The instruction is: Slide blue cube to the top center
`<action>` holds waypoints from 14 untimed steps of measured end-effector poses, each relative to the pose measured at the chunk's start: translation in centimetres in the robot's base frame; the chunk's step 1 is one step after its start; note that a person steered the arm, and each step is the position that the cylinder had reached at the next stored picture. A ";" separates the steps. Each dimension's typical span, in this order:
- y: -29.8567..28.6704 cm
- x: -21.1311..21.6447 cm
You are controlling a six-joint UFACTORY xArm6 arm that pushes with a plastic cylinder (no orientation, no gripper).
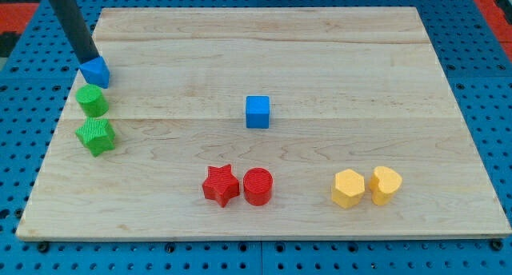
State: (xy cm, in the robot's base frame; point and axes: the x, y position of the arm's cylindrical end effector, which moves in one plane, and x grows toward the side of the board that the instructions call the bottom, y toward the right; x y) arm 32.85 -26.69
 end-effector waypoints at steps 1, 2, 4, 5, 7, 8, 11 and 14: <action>0.0 0.0; -0.4 -1.1; 18.3 -4.1; 28.5 2.1; 25.0 13.6; 18.8 9.4; 19.1 1.9; 24.0 -4.3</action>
State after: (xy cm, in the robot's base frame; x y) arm 28.54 -2.73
